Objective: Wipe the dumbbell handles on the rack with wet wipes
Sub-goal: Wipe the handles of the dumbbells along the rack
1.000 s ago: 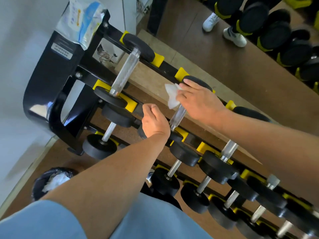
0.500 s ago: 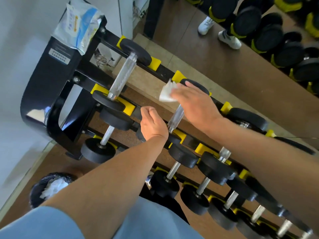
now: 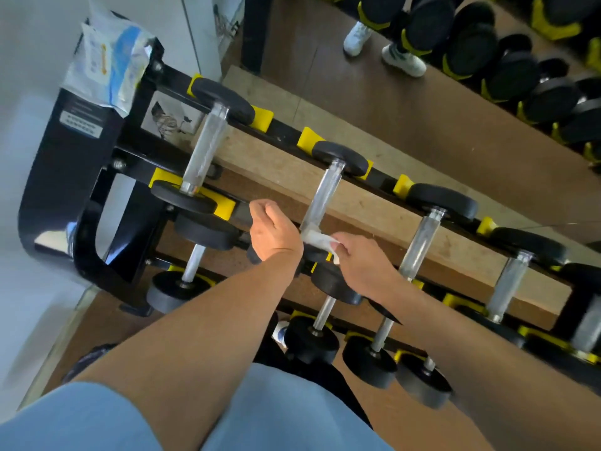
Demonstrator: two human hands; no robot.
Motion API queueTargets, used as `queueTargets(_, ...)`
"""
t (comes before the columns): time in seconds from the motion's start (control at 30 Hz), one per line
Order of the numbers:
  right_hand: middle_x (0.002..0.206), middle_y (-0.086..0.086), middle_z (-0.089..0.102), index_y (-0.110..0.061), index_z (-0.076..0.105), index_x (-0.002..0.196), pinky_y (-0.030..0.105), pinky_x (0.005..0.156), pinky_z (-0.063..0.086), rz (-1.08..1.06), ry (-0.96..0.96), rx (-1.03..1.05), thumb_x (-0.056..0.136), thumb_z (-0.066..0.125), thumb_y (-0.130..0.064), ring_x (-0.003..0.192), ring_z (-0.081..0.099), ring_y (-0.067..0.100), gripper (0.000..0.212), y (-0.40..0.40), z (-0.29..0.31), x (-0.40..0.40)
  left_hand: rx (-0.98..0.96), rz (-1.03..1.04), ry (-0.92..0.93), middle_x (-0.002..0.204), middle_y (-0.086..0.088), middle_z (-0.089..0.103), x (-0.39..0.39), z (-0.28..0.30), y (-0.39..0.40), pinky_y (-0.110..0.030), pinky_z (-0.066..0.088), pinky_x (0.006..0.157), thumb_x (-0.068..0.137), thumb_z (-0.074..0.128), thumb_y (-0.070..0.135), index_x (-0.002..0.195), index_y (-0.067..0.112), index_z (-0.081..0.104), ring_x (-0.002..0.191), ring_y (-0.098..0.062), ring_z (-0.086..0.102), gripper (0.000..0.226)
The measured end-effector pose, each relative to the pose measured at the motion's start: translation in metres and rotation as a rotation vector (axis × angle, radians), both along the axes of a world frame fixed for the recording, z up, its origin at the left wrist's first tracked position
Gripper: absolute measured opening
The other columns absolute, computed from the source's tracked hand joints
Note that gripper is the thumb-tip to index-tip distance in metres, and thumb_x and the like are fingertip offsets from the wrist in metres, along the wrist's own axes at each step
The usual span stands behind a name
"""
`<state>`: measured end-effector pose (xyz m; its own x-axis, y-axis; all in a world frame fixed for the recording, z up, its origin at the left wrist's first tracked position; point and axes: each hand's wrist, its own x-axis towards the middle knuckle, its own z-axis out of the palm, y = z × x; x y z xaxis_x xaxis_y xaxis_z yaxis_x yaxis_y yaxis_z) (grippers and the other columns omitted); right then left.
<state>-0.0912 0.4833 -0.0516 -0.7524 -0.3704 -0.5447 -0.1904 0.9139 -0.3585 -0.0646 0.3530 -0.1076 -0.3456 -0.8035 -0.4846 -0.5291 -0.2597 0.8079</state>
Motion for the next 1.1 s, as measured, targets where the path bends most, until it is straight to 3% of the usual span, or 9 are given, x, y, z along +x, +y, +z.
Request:
queueTargets(0.17, 0.096, 0.009, 0.066, -0.013, 0.065, 0.117, 0.032, 0.068, 0.044, -0.498, -0.012, -0.040, 0.106, 0.040, -0.026, 0.087, 0.063, 0.025, 0.031, -0.010, -0.013, -0.019, 0.018, -0.025, -0.015, 0.088, -0.002, 0.058, -0.001, 0.000, -0.005, -0.032, 0.032, 0.071, 0.102, 0.033, 0.024, 0.108, 0.016, 0.058, 0.073, -0.018, 0.050, 0.026)
queueTargets(0.43, 0.094, 0.002, 0.064, -0.020, 0.065, 0.106, 0.034, 0.070, 0.046, 0.013, -0.001, 0.055, 0.102, 0.044, -0.021, 0.087, 0.062, 0.022, 0.021, -0.031, 0.007, 0.005, -0.026, -0.083, -0.029, 0.090, -0.001, 0.058, -0.001, -0.001, -0.005, -0.032, 0.033, 0.071, 0.100, 0.034, 0.024, 0.105, 0.016, 0.059, 0.081, -0.025, 0.051, 0.027)
queueTargets(0.57, 0.092, 0.008, 0.065, -0.016, 0.065, 0.106, 0.037, 0.080, 0.052, -0.884, -0.058, -0.387, 0.105, 0.044, -0.022, 0.082, 0.061, 0.020, 0.022, -0.033, 0.028, -0.034, -0.016, -0.087, -0.027, 0.088, 0.000, 0.057, 0.000, 0.001, -0.006, -0.032, 0.032, 0.070, 0.101, 0.034, 0.021, 0.106, 0.015, 0.059, 0.075, -0.020, 0.049, 0.026)
queueTargets(0.63, 0.092, 0.007, 0.062, -0.009, 0.065, 0.115, 0.034, 0.085, 0.048, -1.089, 0.007, -0.434, 0.107, 0.040, -0.018, 0.084, 0.057, 0.021, 0.028, -0.044, 0.021, -0.052, -0.020, -0.090, -0.033, 0.088, 0.000, 0.057, -0.001, 0.001, -0.006, -0.032, 0.032, 0.070, 0.101, 0.034, 0.021, 0.106, 0.015, 0.059, 0.071, -0.015, 0.047, 0.026)
queueTargets(0.73, 0.108, 0.013, 0.062, -0.001, 0.059, 0.120, 0.036, 0.082, 0.045, -0.822, 0.034, -0.274, 0.105, 0.038, -0.010, 0.103, 0.059, 0.032, 0.027, -0.073, 0.005, -0.052, -0.043, -0.111, -0.047, 0.089, -0.001, 0.057, -0.002, 0.000, -0.006, -0.032, 0.031, 0.071, 0.101, 0.033, 0.022, 0.105, 0.014, 0.059, 0.076, -0.021, 0.048, 0.027)
queueTargets(0.8, 0.100, 0.008, 0.061, -0.008, 0.055, 0.116, 0.035, 0.076, 0.048, -0.605, 0.149, -0.102, 0.101, 0.046, -0.008, 0.101, 0.062, 0.030, 0.018, -0.081, -0.001, -0.035, -0.058, -0.122, -0.052, 0.089, -0.002, 0.057, -0.002, -0.001, -0.007, -0.033, 0.033, 0.071, 0.100, 0.032, 0.024, 0.104, 0.015, 0.058, 0.079, -0.025, 0.049, 0.028)
queueTargets(0.87, 0.101, 0.008, 0.066, -0.011, 0.047, 0.132, 0.039, 0.078, 0.057, -0.377, 0.209, 0.023, 0.096, 0.056, -0.008, 0.095, 0.067, 0.028, 0.038, -0.071, -0.009, -0.012, -0.055, -0.131, -0.058, 0.088, -0.002, 0.057, -0.002, -0.004, -0.008, -0.033, 0.033, 0.071, 0.101, 0.033, 0.022, 0.103, 0.014, 0.058, 0.079, -0.025, 0.050, 0.027)
queueTargets(0.97, 0.105, 0.007, 0.069, -0.018, 0.051, 0.130, 0.036, 0.077, 0.058, -0.035, 0.063, 0.188, 0.094, 0.061, -0.012, 0.093, 0.068, 0.023, 0.038, -0.047, -0.004, 0.015, -0.054, -0.139, -0.062, 0.085, 0.000, 0.055, -0.003, -0.003, -0.007, -0.031, 0.031, 0.069, 0.101, 0.033, 0.019, 0.104, 0.012, 0.059, 0.071, -0.019, 0.049, 0.027)
queueTargets(1.1, 0.100, 0.005, 0.065, -0.013, 0.064, 0.120, 0.022, 0.061, 0.041, -0.352, -0.105, 0.065, 0.096, 0.053, -0.010, 0.080, 0.059, 0.012, 0.026, -0.031, 0.005, -0.023, -0.030, -0.127, -0.046, 0.074, 0.008, 0.051, -0.002, -0.003, -0.006, -0.030, 0.032, 0.067, 0.101, 0.033, 0.018, 0.103, 0.012, 0.058, 0.067, -0.003, 0.047, 0.026)
